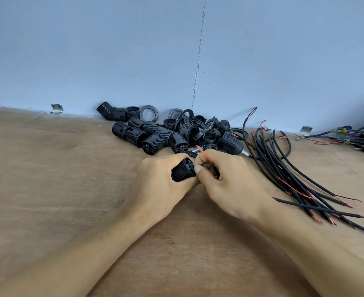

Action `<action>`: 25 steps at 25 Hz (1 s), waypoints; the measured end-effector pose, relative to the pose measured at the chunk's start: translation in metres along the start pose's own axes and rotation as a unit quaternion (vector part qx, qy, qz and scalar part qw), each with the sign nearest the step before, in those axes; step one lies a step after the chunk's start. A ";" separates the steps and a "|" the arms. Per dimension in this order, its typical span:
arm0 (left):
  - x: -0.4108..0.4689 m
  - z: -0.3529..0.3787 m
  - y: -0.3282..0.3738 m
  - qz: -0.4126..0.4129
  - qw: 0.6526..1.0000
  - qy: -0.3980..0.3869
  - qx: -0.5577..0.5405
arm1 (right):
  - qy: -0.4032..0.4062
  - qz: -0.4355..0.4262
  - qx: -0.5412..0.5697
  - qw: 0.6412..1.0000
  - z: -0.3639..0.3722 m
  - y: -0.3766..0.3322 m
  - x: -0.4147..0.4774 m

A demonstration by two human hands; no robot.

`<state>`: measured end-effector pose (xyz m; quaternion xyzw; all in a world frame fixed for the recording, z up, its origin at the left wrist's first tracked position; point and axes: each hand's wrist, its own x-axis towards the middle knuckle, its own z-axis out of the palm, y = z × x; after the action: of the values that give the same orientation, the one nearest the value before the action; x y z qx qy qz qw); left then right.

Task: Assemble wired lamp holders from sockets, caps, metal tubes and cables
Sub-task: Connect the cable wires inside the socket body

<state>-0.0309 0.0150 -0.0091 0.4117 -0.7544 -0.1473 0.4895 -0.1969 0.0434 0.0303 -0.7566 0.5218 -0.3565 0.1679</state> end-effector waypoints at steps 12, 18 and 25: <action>0.004 -0.001 -0.002 -0.054 0.998 0.021 0.018 | 0.038 0.025 0.034 0.998 -0.005 0.007 0.001; 0.005 -0.001 -0.004 -0.075 0.996 0.009 0.044 | 0.049 0.018 0.018 0.998 -0.006 0.008 0.002; 0.004 -0.003 -0.002 -0.101 0.994 0.007 -0.028 | 0.043 0.033 0.129 0.990 -0.011 0.006 0.003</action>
<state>-0.0281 0.0114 -0.0065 0.4729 -0.7010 -0.2144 0.4888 -0.2078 0.0401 0.0351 -0.6950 0.5025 -0.4477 0.2531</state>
